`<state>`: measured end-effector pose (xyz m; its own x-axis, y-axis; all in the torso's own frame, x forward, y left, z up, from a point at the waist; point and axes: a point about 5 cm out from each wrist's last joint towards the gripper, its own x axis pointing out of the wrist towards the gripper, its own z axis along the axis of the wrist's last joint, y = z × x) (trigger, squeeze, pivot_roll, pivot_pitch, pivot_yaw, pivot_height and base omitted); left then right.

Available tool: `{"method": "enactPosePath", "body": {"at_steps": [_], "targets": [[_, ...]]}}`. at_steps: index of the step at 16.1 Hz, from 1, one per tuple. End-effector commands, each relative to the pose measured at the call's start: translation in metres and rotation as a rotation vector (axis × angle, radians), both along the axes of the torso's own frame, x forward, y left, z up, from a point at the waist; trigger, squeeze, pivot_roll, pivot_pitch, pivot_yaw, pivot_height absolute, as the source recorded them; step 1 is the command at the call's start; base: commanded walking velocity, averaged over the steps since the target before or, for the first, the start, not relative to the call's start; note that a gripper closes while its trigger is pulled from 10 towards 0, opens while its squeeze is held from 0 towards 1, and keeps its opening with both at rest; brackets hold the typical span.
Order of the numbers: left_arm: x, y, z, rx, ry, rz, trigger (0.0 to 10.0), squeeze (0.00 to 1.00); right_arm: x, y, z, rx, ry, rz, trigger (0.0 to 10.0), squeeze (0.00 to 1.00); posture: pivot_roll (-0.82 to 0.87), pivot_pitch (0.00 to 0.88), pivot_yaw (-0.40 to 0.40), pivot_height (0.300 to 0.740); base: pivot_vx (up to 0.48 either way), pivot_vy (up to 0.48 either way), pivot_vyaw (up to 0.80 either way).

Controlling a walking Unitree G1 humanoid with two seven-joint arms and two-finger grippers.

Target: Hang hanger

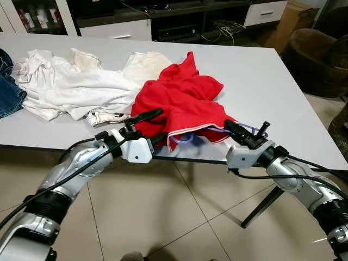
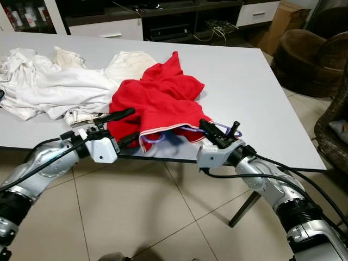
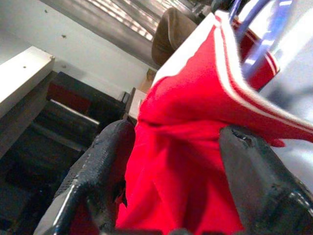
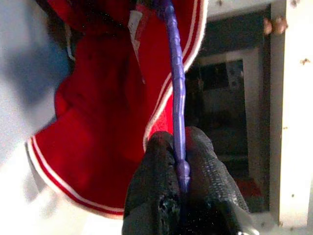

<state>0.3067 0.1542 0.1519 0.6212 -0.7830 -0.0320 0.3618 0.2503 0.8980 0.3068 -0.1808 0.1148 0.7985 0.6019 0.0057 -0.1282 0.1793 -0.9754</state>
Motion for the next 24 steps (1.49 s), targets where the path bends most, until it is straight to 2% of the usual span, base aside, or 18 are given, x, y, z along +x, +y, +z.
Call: {"method": "enactPosePath", "body": {"at_steps": [1, 3, 5, 8, 12, 17, 22, 23, 24], "targets": [[0.000, 0.005, 0.000, 0.003, -0.006, 0.020, 10.0, 0.00, 0.000, 0.006, 0.011, 0.031, -0.044, 0.038, 10.0, 0.00, 0.13, 0.000, -0.015, 0.740, 0.000, 0.000, 0.00], [0.000, 0.005, -0.001, 0.014, 0.000, 0.021, 10.0, 0.00, 0.000, 0.009, 0.020, 0.074, -0.082, 0.057, 10.0, 0.00, 0.13, 0.000, -0.015, 0.740, 0.000, 0.000, 0.00], [-0.001, 0.006, -0.003, 0.021, 0.007, 0.021, 10.0, 0.00, -0.001, 0.009, 0.024, 0.071, -0.113, 0.070, 10.0, 0.00, 0.13, 0.000, -0.014, 0.740, 0.000, 0.000, 0.00], [-0.001, 0.007, -0.005, 0.042, 0.019, 0.015, 10.0, 0.00, -0.007, 0.007, 0.029, 0.030, -0.157, 0.116, 10.0, 0.00, 0.13, 0.000, -0.012, 0.740, 0.000, 0.000, 0.00], [-0.002, 0.007, -0.005, 0.051, 0.021, 0.007, 10.0, 0.00, -0.019, 0.013, 0.027, -0.038, -0.178, 0.215, 10.0, 0.00, 0.13, 0.000, -0.007, 0.740, 0.000, 0.000, 0.00], [-0.002, 0.001, -0.005, 0.054, 0.012, -0.012, 10.0, 0.00, -0.023, 0.033, 0.035, 0.023, -0.199, 0.278, 10.0, 0.00, 0.13, 0.000, -0.006, 0.740, 0.000, 0.000, 0.00], [-0.004, -0.002, -0.007, 0.056, 0.009, -0.022, 10.0, 0.00, -0.020, 0.033, 0.043, 0.064, -0.213, 0.266, 10.0, 0.00, 0.13, 0.000, -0.011, 0.740, 0.000, 0.000, 0.00], [-0.004, -0.001, -0.007, 0.059, 0.011, -0.019, 8.0, 0.00, -0.020, 0.032, 0.044, 0.070, -0.213, 0.264, 10.0, 0.00, 0.13, 0.000, -0.011, 0.740, 0.000, 0.000, 0.00], [-0.004, 0.000, -0.008, 0.061, 0.016, -0.016, 2.5, 0.00, -0.020, 0.031, 0.044, 0.072, -0.212, 0.261, 10.0, 0.00, 0.13, 0.000, -0.011, 0.740, 0.000, 0.000, 0.00]]}}
